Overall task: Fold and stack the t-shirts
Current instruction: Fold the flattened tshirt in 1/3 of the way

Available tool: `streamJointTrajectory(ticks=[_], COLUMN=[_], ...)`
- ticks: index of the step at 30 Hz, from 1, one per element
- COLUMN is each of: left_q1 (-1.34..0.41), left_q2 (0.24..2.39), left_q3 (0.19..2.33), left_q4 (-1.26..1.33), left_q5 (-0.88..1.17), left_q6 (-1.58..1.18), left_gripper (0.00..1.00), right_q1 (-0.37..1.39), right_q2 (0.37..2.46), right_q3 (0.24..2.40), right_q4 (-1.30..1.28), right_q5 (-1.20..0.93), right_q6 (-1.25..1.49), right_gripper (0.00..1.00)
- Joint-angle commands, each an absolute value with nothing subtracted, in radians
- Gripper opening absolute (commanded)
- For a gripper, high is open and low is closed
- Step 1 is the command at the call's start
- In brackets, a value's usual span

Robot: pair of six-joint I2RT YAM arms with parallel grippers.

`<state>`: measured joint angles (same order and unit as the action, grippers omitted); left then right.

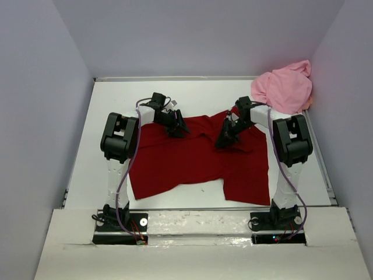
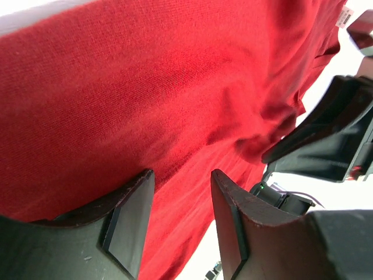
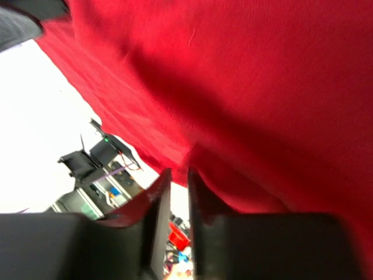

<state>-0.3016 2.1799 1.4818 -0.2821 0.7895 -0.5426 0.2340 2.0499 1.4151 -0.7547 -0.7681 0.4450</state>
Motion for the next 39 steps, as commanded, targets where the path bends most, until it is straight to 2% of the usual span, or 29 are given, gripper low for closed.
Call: streamJointTrajectory(ticks=[1,2,5,12,18,24,30,34,39], left_q1=[-0.308,-0.308,-0.308,-0.308,-0.308,-0.308,-0.305,-0.299,-0.291], left_q2=[2.21,2.212,2.209,2.206,2.203,2.189,2.16,2.143,2.131], left_q3=[1.503,1.503,1.497,1.493,1.502,1.505,1.477,1.453,1.44], left_q4=[-0.324,-0.325,-0.325,-0.327,-0.344,-0.37,-0.377,-0.367,-0.364], left_q5=[0.769,0.769,0.769,0.767,0.764,0.749,0.742,0.744,0.744], left_q6=[-0.525,-0.525,-0.525,-0.523,-0.515,-0.499,-0.486,-0.491,-0.492], left_gripper=[0.57,0.57,0.57,0.57,0.57,0.57,0.57,0.57,0.57], right_q1=[0.264,0.264,0.264,0.264,0.264,0.253,0.137,0.112,0.101], right_q2=[1.996,1.994,1.974,1.939,1.916,2.008,2.121,2.178,2.241], right_q3=[1.401,1.397,1.396,1.408,1.462,1.592,1.713,1.808,1.916], right_q4=[-0.802,-0.804,-0.805,-0.808,-0.807,-0.799,-0.775,-0.775,-0.776], right_q5=[-0.773,-0.764,-0.746,-0.733,-0.672,-0.647,-0.663,-0.62,-0.615], right_q6=[0.419,0.416,0.411,0.39,0.354,0.35,0.359,0.338,0.331], right_gripper=[0.32,0.42,0.55,0.56,0.53,0.53,0.52,0.45,0.45])
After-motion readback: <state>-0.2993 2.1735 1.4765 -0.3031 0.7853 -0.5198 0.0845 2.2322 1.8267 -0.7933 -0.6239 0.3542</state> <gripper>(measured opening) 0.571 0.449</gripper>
